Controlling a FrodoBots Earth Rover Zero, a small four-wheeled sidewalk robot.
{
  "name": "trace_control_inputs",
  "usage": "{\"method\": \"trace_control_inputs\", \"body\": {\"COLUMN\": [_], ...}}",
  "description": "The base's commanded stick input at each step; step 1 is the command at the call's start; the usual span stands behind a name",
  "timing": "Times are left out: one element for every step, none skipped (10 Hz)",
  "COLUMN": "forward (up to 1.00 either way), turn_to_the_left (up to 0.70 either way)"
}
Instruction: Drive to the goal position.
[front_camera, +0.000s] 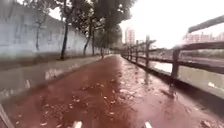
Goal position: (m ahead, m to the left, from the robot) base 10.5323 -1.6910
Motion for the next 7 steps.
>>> {"method": "trace_control_inputs", "body": {"forward": [0.5,0.5,0.5,0.5,0.5,0.5,0.5], "turn_to_the_left": [0.0,0.0,0.0,0.0,0.0,0.0,0.02]}}
